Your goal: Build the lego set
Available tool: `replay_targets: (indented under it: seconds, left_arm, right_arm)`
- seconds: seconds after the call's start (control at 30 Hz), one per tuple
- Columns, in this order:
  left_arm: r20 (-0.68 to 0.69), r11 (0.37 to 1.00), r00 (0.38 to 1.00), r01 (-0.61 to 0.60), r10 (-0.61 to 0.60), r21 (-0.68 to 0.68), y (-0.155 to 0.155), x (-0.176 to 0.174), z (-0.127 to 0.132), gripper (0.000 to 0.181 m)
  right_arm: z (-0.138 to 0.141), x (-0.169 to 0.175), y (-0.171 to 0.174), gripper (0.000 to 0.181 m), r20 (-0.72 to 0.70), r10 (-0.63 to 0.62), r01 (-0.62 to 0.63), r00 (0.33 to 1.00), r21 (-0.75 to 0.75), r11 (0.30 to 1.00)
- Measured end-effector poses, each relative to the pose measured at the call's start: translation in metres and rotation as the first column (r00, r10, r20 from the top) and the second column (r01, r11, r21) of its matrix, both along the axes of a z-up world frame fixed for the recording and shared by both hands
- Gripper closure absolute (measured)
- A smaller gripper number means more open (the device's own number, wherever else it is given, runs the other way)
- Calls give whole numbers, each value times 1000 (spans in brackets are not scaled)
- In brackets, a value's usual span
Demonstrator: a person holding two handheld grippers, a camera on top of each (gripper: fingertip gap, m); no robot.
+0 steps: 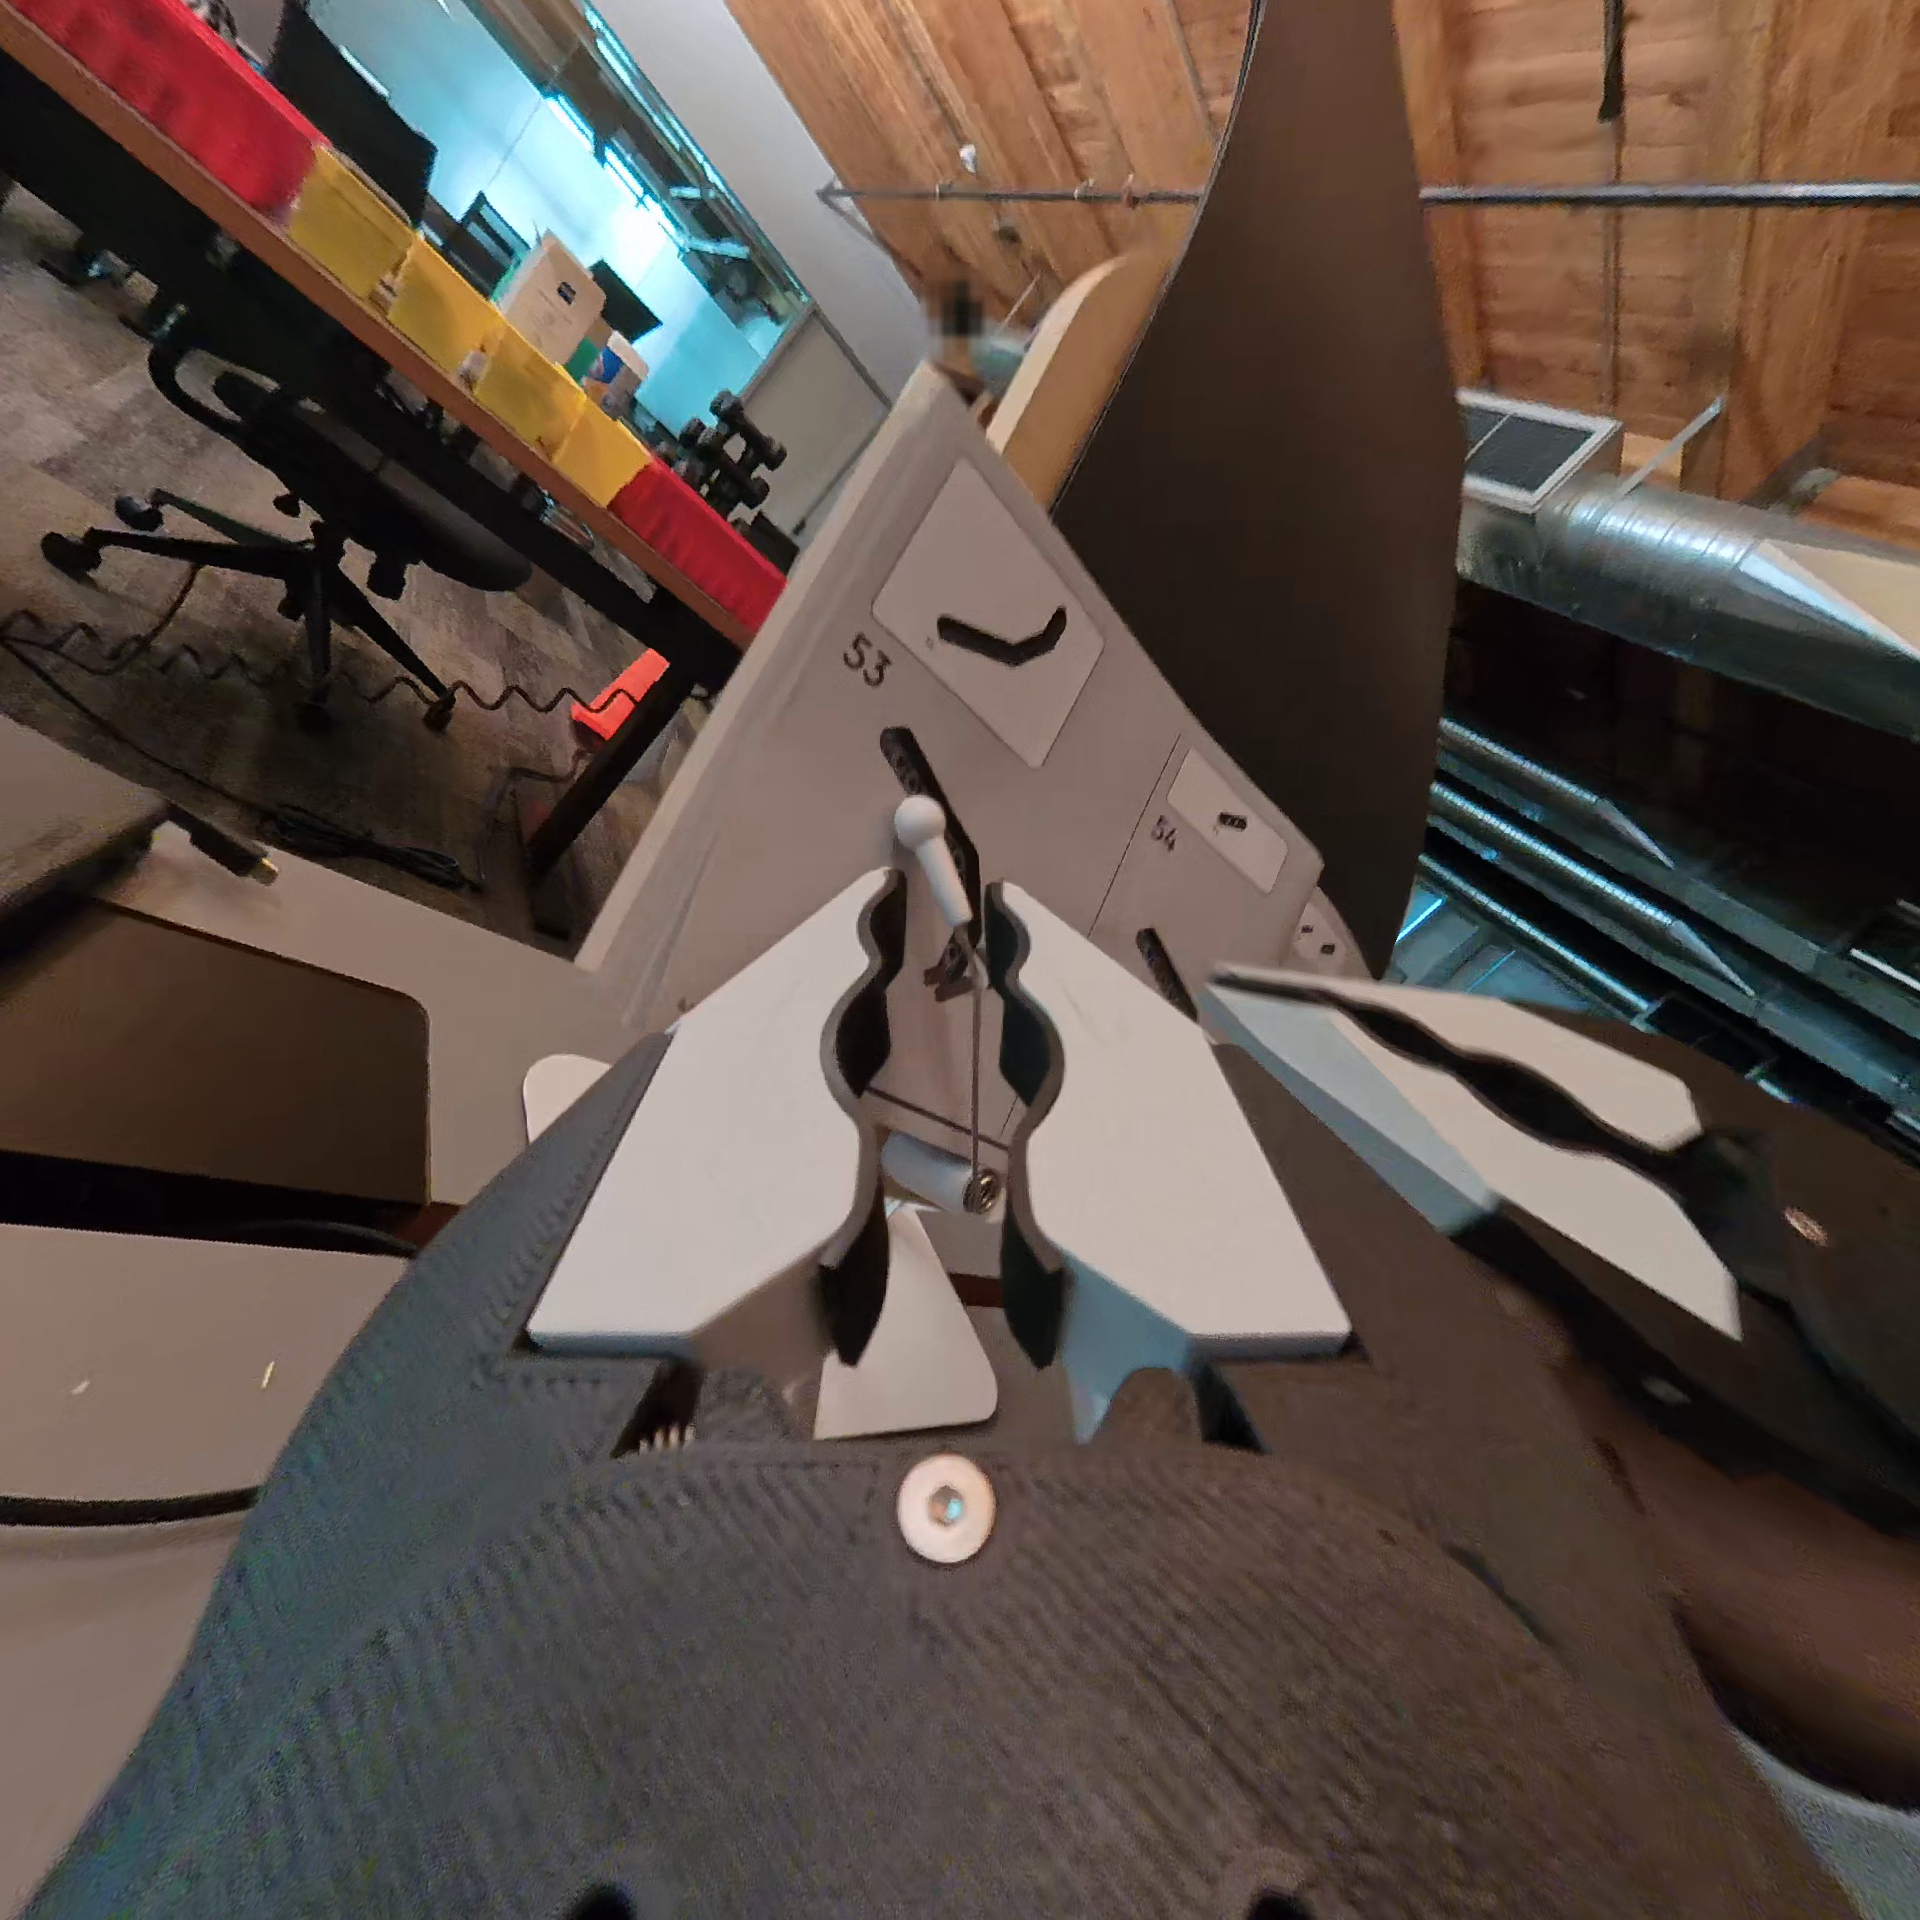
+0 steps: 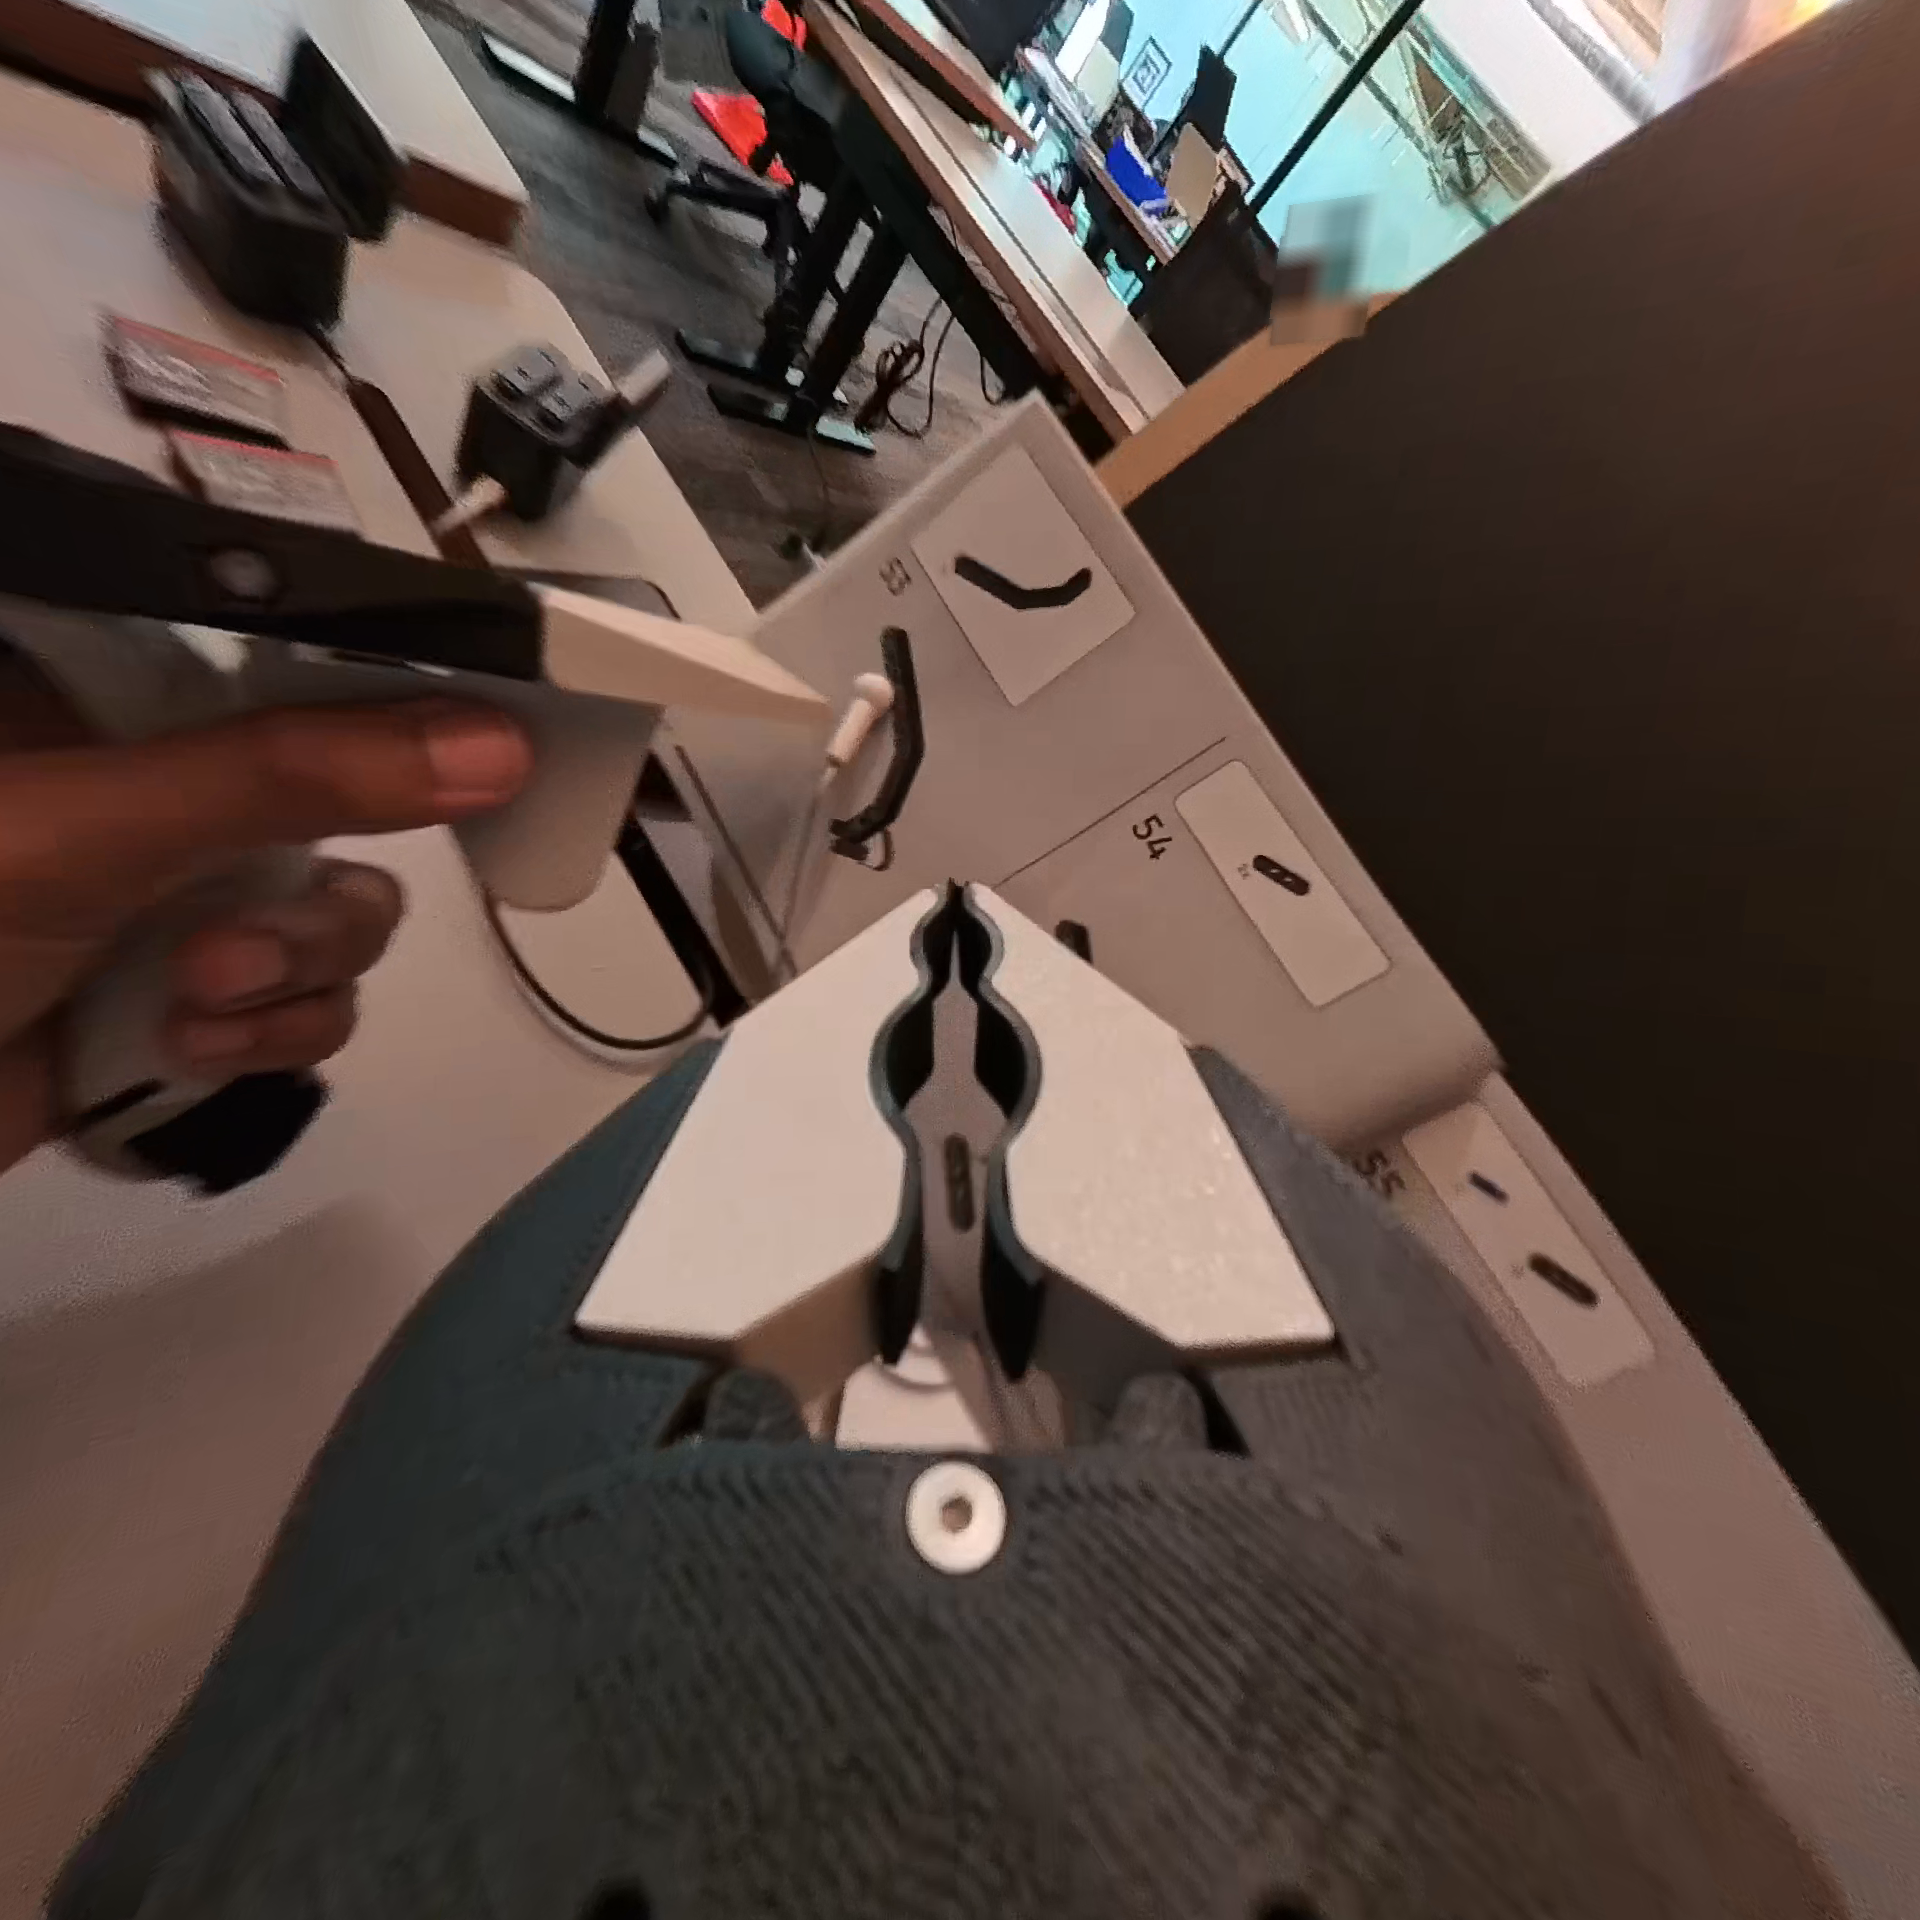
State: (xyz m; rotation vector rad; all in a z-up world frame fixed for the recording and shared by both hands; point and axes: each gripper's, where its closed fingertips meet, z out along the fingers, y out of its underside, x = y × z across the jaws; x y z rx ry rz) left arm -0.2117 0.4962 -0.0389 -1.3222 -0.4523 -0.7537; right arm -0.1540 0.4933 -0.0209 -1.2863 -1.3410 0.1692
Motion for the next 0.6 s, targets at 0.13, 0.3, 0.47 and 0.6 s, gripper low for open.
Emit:
replay_targets:
  seconds: [0.13, 0.3, 0.47, 0.6]
  left_arm:
    - [24, 998, 999, -38, 37, 52, -17, -14, 23, 161]
    - [-46, 990, 996, -71, 77, 119, -67, -7, 64, 161]
    - [-274, 1000, 962, 20, -18, 2, -125, 46, 51, 157]
    - [-478, 982, 868, 52, -134, -180, -191, 101, -13, 152]
  right_arm:
    - [16, 31, -49, 178, -74, 37, -43, 997, -86, 995]
    - [17, 99, -113, 171, -172, 25, -54, 985, -165, 985]
    - [-45, 164, -169, 166, -239, -106, 5, 965, -388, 922]
    - [-91, 202, -212, 162, -280, -177, 28, 943, -466, 884]
